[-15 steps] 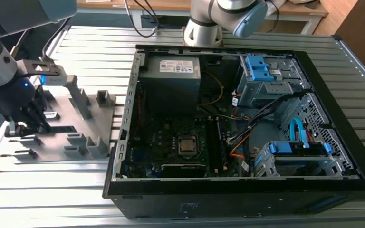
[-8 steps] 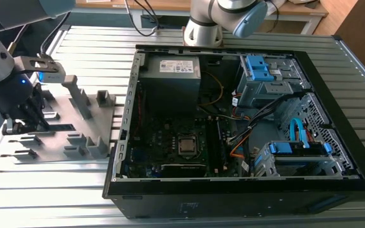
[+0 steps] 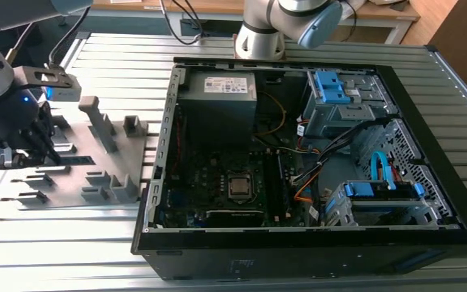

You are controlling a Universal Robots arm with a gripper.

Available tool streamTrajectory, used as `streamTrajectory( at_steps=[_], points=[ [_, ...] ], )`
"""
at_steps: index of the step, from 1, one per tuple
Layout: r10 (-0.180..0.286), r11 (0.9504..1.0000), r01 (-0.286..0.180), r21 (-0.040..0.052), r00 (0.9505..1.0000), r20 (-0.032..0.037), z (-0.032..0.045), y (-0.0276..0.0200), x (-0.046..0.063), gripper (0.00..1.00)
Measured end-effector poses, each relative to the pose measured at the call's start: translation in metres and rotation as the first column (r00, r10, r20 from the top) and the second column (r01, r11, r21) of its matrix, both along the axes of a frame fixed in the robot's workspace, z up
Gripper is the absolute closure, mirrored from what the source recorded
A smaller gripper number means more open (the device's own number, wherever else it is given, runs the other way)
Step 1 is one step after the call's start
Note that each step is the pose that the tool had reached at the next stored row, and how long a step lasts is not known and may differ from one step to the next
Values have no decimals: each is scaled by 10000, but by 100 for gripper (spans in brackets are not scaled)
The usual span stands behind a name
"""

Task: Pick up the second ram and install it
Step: 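Pick up the second ram and move it above second insertion slot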

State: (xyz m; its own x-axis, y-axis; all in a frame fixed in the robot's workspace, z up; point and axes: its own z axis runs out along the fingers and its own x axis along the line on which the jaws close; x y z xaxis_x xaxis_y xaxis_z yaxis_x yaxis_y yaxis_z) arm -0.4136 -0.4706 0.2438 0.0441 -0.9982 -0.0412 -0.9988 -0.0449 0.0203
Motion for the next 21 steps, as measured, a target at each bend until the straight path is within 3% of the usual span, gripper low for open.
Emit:
streamTrajectory(
  at_steps=[21],
  points=[
    [0,10000,0,8,10000,1,260,0,0,86]
  ],
)
